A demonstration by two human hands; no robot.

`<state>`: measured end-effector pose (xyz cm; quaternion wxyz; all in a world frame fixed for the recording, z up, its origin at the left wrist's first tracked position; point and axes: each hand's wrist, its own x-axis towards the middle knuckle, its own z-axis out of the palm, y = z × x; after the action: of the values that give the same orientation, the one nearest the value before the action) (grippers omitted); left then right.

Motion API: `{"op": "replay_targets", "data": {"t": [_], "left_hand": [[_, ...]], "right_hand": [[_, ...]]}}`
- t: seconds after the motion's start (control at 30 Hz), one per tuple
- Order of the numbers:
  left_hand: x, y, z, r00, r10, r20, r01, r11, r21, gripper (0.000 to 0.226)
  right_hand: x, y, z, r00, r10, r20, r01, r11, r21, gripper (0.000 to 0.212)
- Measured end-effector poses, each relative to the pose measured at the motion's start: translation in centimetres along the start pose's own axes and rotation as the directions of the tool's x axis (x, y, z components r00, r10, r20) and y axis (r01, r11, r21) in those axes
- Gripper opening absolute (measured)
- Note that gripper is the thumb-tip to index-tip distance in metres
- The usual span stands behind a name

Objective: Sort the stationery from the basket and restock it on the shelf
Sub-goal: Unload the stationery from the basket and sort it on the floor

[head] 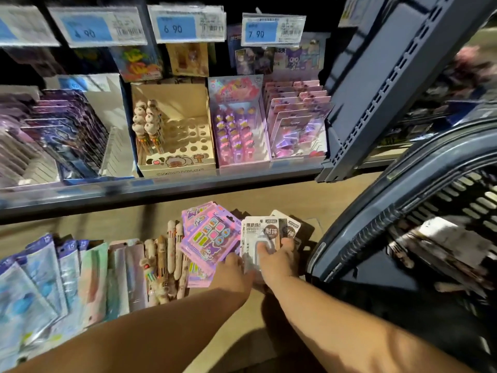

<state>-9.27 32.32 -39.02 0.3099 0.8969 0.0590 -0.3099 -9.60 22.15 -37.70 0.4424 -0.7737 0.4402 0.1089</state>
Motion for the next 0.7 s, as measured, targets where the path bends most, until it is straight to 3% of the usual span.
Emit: {"op": "replay_targets", "data": {"t": [0.1, 0.27, 0.43, 0.6, 0.7], "left_hand": [[0.3, -0.1, -0.6, 1.0, 0.013, -0.016, -0.013, 1.0, -0.013, 0.032], [-0.5, 0.5, -0.6, 0.996, 0.021, 0.088, -0.024, 0.999, 0.025, 0.041], [-2.2, 1.0, -0.7, 0.993, 0.083, 0.084, -0.086, 0.996, 0.032, 0.038], [-3.4, 1.2, -0.8, 0.99, 0.133, 0.051, -0.124, 0.982, -0.141, 0.043], [-3.4, 1.1, -0.8, 0.987, 0.149, 0.052, -0.131, 0.958, -0.253, 0.043]], "right_hand": [[-0.4, 0.5, -0.1, 0.999, -0.001, 0.035, 0.002, 1.0, -0.028, 0.058], [-0.7, 0.8, -1.3, 0.997, -0.042, 0.068, 0.053, 0.984, -0.172, 0.046], [-1.2, 0.5, -1.9, 0.998, -0.064, 0.022, 0.067, 0.968, -0.24, 0.041], [-0.8, 0.0, -1.8, 0.996, -0.092, -0.008, 0.091, 0.995, -0.05, 0.016], [-0.3, -0.5, -1.8, 0.996, -0.079, -0.052, 0.083, 0.993, 0.086, 0.02]]}}
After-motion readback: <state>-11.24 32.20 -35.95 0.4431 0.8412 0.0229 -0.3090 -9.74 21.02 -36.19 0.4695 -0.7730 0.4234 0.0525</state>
